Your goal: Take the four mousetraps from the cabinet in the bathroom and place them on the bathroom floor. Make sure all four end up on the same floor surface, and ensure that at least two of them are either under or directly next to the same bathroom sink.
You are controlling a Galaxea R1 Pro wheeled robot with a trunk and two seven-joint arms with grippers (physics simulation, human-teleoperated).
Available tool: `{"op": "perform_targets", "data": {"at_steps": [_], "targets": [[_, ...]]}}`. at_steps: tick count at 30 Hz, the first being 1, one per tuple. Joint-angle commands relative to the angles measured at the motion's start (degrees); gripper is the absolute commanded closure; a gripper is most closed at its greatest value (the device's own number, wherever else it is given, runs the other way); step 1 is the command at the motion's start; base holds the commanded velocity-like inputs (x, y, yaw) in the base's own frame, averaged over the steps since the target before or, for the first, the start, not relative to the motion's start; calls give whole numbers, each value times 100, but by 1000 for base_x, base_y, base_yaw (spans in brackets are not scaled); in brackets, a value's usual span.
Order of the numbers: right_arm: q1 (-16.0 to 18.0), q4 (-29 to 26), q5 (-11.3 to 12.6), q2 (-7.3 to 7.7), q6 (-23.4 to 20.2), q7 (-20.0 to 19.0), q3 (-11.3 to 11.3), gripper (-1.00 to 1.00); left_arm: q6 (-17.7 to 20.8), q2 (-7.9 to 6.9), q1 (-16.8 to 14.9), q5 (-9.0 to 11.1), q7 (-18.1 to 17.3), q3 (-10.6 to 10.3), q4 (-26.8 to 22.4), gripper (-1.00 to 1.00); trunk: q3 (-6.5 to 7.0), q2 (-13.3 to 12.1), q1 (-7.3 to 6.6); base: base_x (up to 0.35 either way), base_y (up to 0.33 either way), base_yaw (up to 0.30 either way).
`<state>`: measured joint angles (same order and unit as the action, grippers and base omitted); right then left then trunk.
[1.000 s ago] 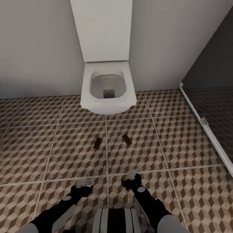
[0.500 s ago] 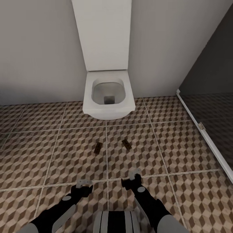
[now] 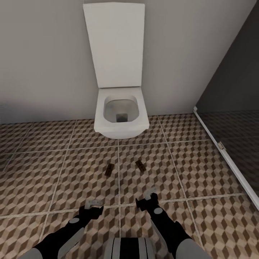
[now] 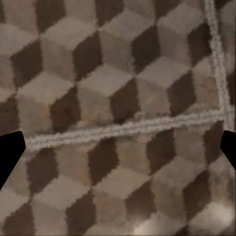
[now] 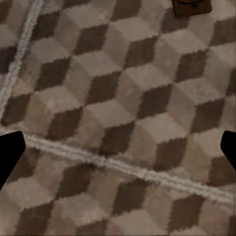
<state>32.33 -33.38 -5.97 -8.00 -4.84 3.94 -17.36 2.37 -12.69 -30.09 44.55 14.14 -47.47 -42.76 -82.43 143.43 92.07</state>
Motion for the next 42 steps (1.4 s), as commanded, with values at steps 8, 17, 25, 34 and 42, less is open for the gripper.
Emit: {"op": "perform_targets", "data": {"at_steps": [8, 17, 25, 34, 42], "targets": [[1, 68, -46, 88, 347, 37, -21, -100, -13, -30, -1, 30, 46, -42, -11, -100, 174, -9, -21, 0, 0, 0], [1, 499, -32, 257, 750, 34, -21, -100, -427, -39, 10, 36, 45, -48, 67, -100, 365, -99, -83, 0, 0, 0], [1, 1335, -30, 430, 1673, 36, -8, -100, -623, -40, 14, 36, 38, -59, 489, -100, 509, -420, -259, 0, 0, 0], [1, 2037, -24, 524, 2514, 43, -4, -100, -1125, -31, 20, 51, 30, -69, 1030, -100, 670, -781, -457, 0, 0, 0], [1, 2579, -6, 535, 2935, 66, 5, -100, -1635, 83, 20, 60, 1, -99, 1664, -100, 814, -1101, -632, 0, 0, 0]]}}
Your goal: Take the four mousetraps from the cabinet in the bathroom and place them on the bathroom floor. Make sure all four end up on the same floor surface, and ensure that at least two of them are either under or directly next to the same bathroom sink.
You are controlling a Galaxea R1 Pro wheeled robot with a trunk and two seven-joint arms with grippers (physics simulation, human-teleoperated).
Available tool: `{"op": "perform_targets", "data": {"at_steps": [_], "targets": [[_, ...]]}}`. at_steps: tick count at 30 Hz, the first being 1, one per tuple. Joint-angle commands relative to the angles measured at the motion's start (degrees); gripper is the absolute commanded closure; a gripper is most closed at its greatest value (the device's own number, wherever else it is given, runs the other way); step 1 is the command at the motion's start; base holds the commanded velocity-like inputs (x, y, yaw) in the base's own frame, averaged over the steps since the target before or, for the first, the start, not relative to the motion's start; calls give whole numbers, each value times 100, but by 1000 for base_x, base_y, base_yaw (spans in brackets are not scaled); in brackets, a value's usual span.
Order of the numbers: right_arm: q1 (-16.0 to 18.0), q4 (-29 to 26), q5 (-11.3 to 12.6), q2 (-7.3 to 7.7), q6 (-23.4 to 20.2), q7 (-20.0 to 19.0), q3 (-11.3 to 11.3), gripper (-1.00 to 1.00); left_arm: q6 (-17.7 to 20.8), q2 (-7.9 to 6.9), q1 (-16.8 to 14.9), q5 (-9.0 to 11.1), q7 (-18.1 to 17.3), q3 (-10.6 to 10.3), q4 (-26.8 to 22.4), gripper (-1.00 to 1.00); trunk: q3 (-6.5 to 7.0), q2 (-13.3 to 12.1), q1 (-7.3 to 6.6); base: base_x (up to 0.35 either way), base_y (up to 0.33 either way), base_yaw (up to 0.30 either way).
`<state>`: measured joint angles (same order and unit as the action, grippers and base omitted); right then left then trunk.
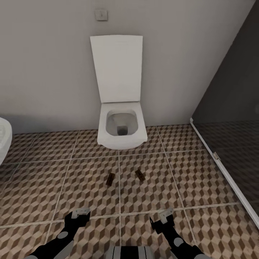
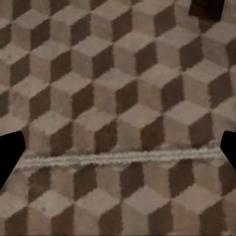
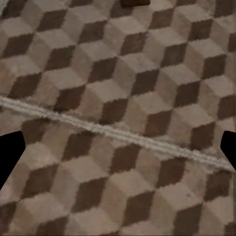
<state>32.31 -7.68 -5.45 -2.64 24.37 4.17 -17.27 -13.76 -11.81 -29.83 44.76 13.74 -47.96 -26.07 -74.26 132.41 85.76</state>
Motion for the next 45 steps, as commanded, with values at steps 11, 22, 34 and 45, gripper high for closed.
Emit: {"op": "perform_targets", "data": {"at_steps": [11, 22, 34, 45], "targets": [[4, 384, -59, 6, 392, 96, 2, -100, -337, 122, 3, 43, -252, -55, 565, -100, 195, -441, -243, 0, 0, 0], [4, 537, -73, 48, 416, 75, -11, -100, -378, 177, 4, 49, -313, -55, 654, -100, 392, -882, -485, 0, 0, 0], [-19, 588, -49, 140, 586, 100, -3, -100, -386, 222, 4, 50, -319, -55, 762, -100, 677, -1364, -748, 0, 0, -5], [-30, 637, 571, 243, 1047, 87, 4, -100, -816, 258, 14, 70, -379, -55, 1358, -100, 977, -1805, -990, 0, 0, -59]]}}
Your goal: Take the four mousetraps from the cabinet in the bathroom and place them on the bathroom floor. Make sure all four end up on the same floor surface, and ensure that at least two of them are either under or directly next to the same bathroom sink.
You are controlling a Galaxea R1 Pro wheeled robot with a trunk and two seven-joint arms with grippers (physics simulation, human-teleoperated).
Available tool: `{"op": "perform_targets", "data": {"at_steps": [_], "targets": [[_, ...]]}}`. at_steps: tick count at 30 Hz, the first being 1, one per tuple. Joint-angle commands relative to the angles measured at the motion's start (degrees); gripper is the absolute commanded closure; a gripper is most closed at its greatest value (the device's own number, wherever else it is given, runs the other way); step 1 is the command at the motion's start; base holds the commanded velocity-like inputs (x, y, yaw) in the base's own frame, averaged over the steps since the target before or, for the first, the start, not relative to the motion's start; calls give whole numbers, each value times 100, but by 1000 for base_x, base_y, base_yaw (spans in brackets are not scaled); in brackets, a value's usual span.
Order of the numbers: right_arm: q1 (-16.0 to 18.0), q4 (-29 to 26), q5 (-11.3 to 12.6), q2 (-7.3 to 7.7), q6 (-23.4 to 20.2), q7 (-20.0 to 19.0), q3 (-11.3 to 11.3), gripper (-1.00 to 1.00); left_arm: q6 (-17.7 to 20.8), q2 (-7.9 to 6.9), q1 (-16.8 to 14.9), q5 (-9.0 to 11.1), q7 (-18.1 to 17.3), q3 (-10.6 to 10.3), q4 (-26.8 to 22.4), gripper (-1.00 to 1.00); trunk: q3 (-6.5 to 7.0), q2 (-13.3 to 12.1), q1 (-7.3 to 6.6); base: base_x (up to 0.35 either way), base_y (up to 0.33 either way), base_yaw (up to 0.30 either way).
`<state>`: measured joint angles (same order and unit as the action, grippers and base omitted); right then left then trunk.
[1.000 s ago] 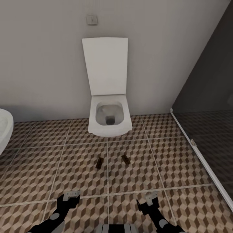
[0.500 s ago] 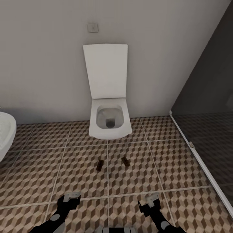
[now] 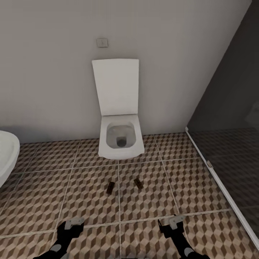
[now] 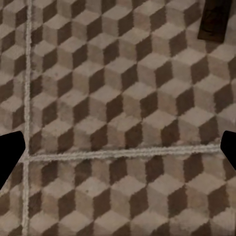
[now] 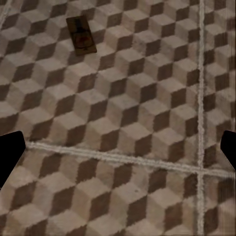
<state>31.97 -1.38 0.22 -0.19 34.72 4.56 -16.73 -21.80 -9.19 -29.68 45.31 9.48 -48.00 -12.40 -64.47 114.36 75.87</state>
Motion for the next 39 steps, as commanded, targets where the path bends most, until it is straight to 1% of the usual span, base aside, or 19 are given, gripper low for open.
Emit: {"op": "perform_targets", "data": {"at_steps": [1, 4, 6, 10, 12, 18, 31, 39], "targets": [[3, 9, 100, 9, 26, 42, -50, -100, -118, 13, 0, 16, 13, -51, 102, -100, 25, -40, -23, 0, 0, -75], [1, 12, 374, 67, 52, 24, -50, -100, -462, 86, 3, 19, -168, -51, 498, -100, 107, -161, -89, 0, 0, -77], [-2, 13, 515, 113, 62, 16, -50, -100, -682, 157, 4, 21, -346, -51, 804, -100, 161, -241, -133, 0, 0, -79], [-5, 14, 698, 180, 73, 6, -50, -100, -1113, 358, 5, 43, -736, -41, 1401, -100, 270, -401, -221, 0, 0, -80], [-6, 15, 730, 191, 75, 4, -50, -100, -1212, 398, 5, 51, -816, -38, 1501, -100, 325, -481, -265, 0, 0, -81], [-7, 15, 781, 202, 78, 2, -53, -100, -1351, 465, 6, 61, -927, -35, 1642, -100, 489, -722, -397, 0, 0, -81], [-7, 15, 795, 189, 74, 0, -59, -100, -1379, 488, 13, 64, -956, -34, 1679, -100, 844, -1243, -682, 0, 0, -70], [-7, 15, 796, 177, 71, 1, -59, -100, -1379, 488, 14, 65, -957, -34, 1679, -100, 1057, -1564, -858, 0, 0, 67]]}}
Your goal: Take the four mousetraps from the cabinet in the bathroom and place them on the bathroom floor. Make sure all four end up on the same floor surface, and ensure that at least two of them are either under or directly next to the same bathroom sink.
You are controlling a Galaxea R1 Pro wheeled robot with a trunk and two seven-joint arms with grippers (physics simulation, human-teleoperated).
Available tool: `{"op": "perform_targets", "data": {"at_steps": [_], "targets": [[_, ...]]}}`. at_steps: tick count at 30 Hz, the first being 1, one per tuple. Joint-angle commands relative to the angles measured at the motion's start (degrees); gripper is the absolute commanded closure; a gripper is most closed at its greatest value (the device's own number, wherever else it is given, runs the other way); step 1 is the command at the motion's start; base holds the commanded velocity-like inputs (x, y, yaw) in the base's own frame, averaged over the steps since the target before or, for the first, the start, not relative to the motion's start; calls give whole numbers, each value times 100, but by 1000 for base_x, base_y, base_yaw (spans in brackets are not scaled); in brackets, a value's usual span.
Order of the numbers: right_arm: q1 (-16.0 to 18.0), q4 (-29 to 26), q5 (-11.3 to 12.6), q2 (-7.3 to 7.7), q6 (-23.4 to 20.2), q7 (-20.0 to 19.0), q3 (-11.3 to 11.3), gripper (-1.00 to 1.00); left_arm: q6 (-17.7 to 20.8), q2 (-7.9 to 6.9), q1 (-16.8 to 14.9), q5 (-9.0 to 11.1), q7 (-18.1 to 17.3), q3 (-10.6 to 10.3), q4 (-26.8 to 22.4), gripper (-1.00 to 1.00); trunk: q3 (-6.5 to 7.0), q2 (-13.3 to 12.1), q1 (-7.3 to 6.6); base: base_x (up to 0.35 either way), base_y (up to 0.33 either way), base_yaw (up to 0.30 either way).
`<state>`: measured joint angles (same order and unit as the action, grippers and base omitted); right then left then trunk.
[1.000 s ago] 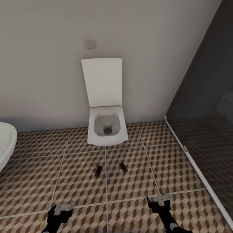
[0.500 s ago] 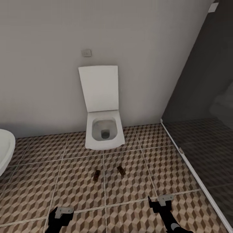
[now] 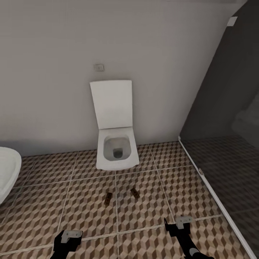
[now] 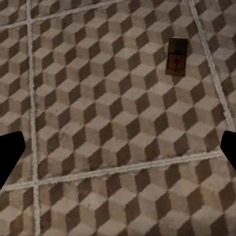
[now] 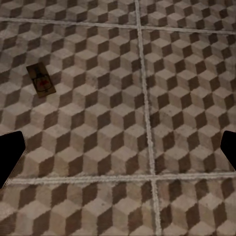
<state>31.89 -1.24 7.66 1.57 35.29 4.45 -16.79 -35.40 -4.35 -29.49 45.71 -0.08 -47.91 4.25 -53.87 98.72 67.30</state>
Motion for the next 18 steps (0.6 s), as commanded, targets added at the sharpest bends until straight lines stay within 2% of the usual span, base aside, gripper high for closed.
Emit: {"op": "perform_targets", "data": {"at_steps": [1, 18], "targets": [[1, 1, 49, -1, 13, 14, -52, -100, -20, 4, -4, 25, -1, -43, 14, -100, 23, -40, -23, 0, 0, 146], [-3, 1, 42, -16, 5, 21, -52, -100, -20, 4, -5, 24, -1, -43, 15, -100, 463, -722, -396, 0, 0, 184]]}}
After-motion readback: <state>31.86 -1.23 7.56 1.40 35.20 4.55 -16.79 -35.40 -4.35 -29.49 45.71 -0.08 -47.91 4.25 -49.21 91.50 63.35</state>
